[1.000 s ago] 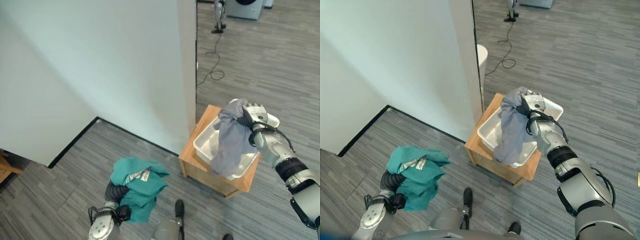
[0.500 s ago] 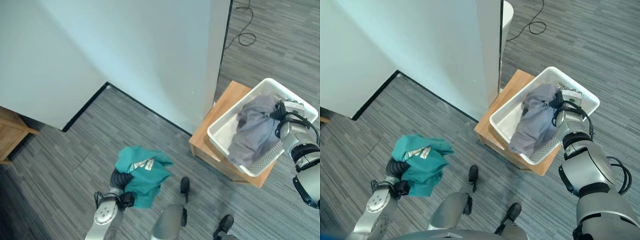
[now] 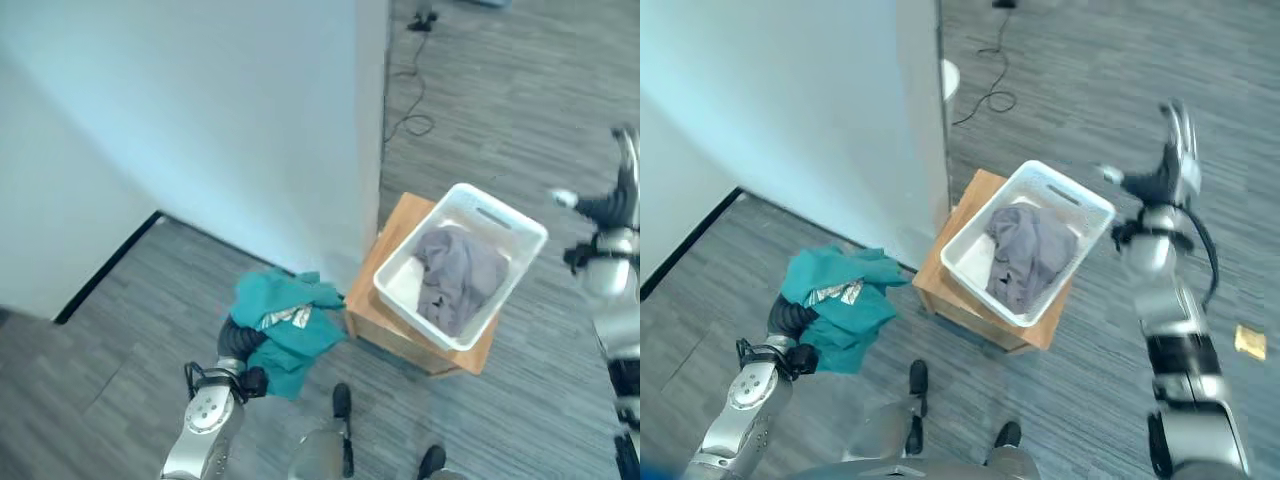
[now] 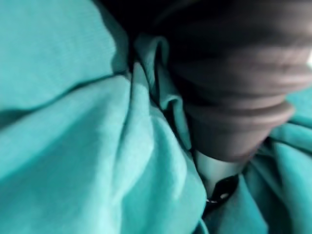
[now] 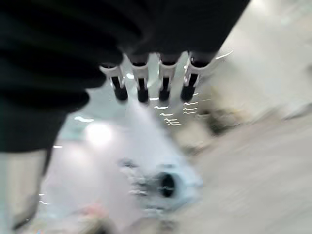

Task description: Pick up bed clothes into laundry basket.

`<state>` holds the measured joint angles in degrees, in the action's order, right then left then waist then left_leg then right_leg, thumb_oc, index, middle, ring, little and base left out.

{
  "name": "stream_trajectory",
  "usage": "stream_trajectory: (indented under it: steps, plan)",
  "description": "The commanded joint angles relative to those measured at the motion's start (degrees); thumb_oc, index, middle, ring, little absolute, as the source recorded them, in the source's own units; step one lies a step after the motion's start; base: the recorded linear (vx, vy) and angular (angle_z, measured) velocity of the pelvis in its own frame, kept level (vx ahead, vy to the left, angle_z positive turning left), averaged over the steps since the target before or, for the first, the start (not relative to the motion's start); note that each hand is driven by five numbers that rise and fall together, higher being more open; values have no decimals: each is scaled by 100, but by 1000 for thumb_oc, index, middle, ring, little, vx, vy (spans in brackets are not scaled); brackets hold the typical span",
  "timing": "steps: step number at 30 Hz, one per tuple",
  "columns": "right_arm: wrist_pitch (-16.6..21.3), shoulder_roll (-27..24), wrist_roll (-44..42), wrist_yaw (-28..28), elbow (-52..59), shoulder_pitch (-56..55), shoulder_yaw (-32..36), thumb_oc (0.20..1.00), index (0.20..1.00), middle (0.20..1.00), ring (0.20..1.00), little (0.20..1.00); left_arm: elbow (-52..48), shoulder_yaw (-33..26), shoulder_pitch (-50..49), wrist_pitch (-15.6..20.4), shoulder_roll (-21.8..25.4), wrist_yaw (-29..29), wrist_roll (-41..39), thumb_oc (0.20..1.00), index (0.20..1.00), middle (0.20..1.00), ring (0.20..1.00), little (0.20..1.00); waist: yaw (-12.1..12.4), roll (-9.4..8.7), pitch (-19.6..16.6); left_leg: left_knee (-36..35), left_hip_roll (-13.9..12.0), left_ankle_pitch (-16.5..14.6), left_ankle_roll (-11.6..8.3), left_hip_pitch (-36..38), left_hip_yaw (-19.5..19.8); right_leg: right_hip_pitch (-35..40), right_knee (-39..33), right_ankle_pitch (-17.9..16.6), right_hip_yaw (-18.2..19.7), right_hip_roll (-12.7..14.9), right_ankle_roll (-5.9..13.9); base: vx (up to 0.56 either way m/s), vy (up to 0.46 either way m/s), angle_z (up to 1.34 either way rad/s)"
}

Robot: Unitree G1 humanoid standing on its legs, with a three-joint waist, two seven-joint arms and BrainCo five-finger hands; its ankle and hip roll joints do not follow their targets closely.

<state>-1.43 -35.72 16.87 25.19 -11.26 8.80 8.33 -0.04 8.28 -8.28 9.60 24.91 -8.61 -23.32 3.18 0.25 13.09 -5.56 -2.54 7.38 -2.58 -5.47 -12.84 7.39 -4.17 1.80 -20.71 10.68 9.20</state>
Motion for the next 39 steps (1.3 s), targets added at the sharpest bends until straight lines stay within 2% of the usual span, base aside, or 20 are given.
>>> stream_trajectory:
  steps: [1, 4, 5, 6, 7, 8, 10, 11, 12, 15, 17, 18, 21, 25, 26, 27, 31, 35, 36, 39]
  plan:
    - [-21, -75, -78, -94, -759, -97, -549, 1000, 1000, 1000, 1000, 1000, -329, -75, 307, 234, -44, 21, 561, 200, 200, 200, 200, 200, -261, -41, -409, 56, -453, -689, -421, 865, -398, -278, -83, -331, 96, 312, 278, 61, 33, -58]
    - [-73, 226, -8, -238, -1405, -500, -682, 1000, 1000, 1000, 1000, 1000, -511, -71, 447, 238, -45, 36, 696, 200, 200, 200, 200, 200, -378, -53, -433, 56, -459, -716, -393, 979, -554, -294, -83, -392, 214, 327, 285, 37, 24, -47]
    - [-132, 525, -29, -340, -2562, -671, -941, 1000, 1000, 1000, 1000, 1000, -584, -13, 706, 271, -29, 15, 845, 200, 200, 200, 200, 200, -492, -46, -429, 56, -461, -778, -383, 1091, -641, -247, -83, -391, 273, 330, 308, -2, 3, -46]
    - [-115, 528, -33, -330, -2592, -643, -952, 1000, 1000, 1000, 1000, 1000, -580, -20, 715, 273, -25, 12, 848, 200, 200, 200, 200, 200, -491, -54, -427, 56, -460, -747, -379, 1070, -649, -273, -83, -417, 282, 331, 298, 23, 5, -37]
    - [-145, 688, -1, -417, -3177, -728, -1095, 1000, 1000, 1000, 1000, 1000, -592, -14, 883, 290, 2, -23, 930, 200, 200, 200, 200, 200, -554, -57, -424, 56, -459, -767, -372, 1110, -692, -265, -83, -426, 309, 338, 306, 5, 6, -34]
    - [-180, 1004, 110, -625, -4306, -932, -1406, 1000, 1000, 1000, 1000, 1000, -480, 68, 1289, 326, 43, -196, 1236, 200, 200, 200, 200, 200, -686, -40, -415, 56, -459, -783, -371, 1178, -786, -262, -83, -452, 374, 340, 323, 38, 8, -25]
    - [-278, 1191, 245, -828, -5242, -1074, -1675, 1000, 1000, 1000, 1000, 1000, -203, 208, 1792, 266, 116, -436, 1520, 200, 200, 200, 200, 200, -820, 6, -392, 56, -439, -818, -376, 1230, -857, -265, -83, -460, 428, 337, 357, 22, 10, -26]
    - [-267, 1199, 244, -823, -5262, -1050, -1673, 1000, 1000, 1000, 1000, 1000, -182, 214, 1820, 276, 119, -445, 1525, 200, 200, 200, 200, 200, -810, -1, -392, 56, -440, -786, -374, 1201, -866, -300, -83, -486, 438, 335, 345, 8, 34, -16]
    - [-305, 1284, 391, -951, -5828, -1241, -1817, 1000, 1000, 1000, 1000, 1000, 71, 317, 2225, 258, 200, -640, 1887, 200, 200, 200, 200, 200, -934, 44, -352, 56, -427, -812, -382, 1254, -926, -286, -82, -491, 471, 347, 371, -10, 52, -19]
    - [-396, 1372, 467, -1129, -6487, -1652, -1751, 1000, 1000, 1000, 1000, 1000, 623, 422, 2732, 167, 250, -885, 2355, 200, 200, 200, 200, 200, -1169, 111, -331, 56, -391, -836, -377, 1285, -1052, -333, -83, -530, 528, 377, 398, 26, 55, -25]
    - [-408, 1413, 394, -1176, -6593, -1782, -1661, 1000, 1000, 1000, 1000, 1000, 926, 465, 2947, 103, 247, -988, 2510, 200, 200, 200, 200, 200, -1260, 132, -343, 56, -386, -815, -380, 1276, -1106, -378, -83, -570, 551, 393, 400, 27, 28, -25]
    - [-397, 1415, 320, -1195, -6704, -1943, -1587, 1000, 1000, 1000, 1000, 1000, 1593, 586, 3426, -43, 241, -1114, 2707, 200, 200, 200, 200, 200, -1419, 164, -358, 56, -375, -815, -390, 1272, -1178, -436, -83, -607, 577, 417, 415, 49, 36, -30]
    - [-389, 1424, 282, -1215, -6713, -1992, -1655, 1000, 1000, 1000, 1000, 1000, 2667, 846, 4105, -192, 165, -1348, 2959, 200, 200, 200, 200, 200, -1592, 193, -357, 56, -357, -795, -398, 1213, -1239, -520, -83, -669, 574, 478, 450, 22, 17, -12]
    - [-286, 1439, 53, -1197, -6570, -1862, -1798, 1000, 1000, 1000, 1000, 1000, 4371, 997, 4854, -397, 16, -1587, 2895, 200, 200, 200, 200, 200, -1794, 225, -320, 56, -332, -815, -402, 1187, -1347, -634, -83, -707, 614, 503, 477, 1, 10, -14]
    - [-286, 1442, 51, -1197, -6570, -1852, -1798, 1000, 1000, 1000, 1000, 1000, 4387, 998, 4871, -388, 18, -1590, 2893, 200, 200, 200, 200, 200, -1791, 222, -323, 56, -333, -790, -400, 1164, -1352, -660, -83, -727, 620, 503, 469, 2, 3, -19]
    - [-229, 1454, -109, -1196, -6485, -1765, -1881, 1000, 1000, 1000, 1000, 1000, 4999, 1021, 5123, -421, -24, -1599, 2757, 200, 200, 200, 200, 200, -1850, 222, -305, 56, -333, -808, -405, 1155, -1393, -705, -83, -734, 633, 505, 488, -7, -13, -19]
    - [-158, 1512, -400, -1197, -6391, -1659, -1967, 1000, 1000, 1000, 1000, 1000, 5646, 1088, 5385, -466, -146, -1529, 2587, 200, 200, 200, 200, 200, -1916, 204, -276, 56, -355, -776, -416, 1088, -1433, -804, -83, -764, 643, 494, 496, 2, -24, -8]
    - [-117, 1471, -668, -1124, -6299, -1332, -2110, 1000, 1000, 1000, 1000, 1000, 6107, 1303, 5973, -492, -235, -1579, 2522, 200, 200, 200, 200, 200, -1973, 128, -41, 56, -410, -657, -453, 778, -1420, -1140, -71, -852, 682, 494, 502, -94, -48, 0]
    - [-95, 1409, -741, -1083, -6256, -1162, -2206, 1000, 1000, 1000, 1000, 1000, 6203, 1407, 6266, -461, -172, -1613, 2495, 200, 200, 200, 200, 200, -2006, 86, 135, 56, -436, -556, -471, 549, -1416, -1397, -44, -921, 735, 488, 497, -200, -57, -5]
    - [-46, 1427, -795, -1060, -6209, -1150, -2234, 1000, 1000, 1000, 1000, 1000, 6372, 1493, 6529, -456, 16, -1606, 2556, 200, 200, 200, 200, 200, -2044, 83, 264, 56, -453, -487, -484, 352, -1441, -1638, -54, -988, 774, 476, 499, -106, -30, -3]
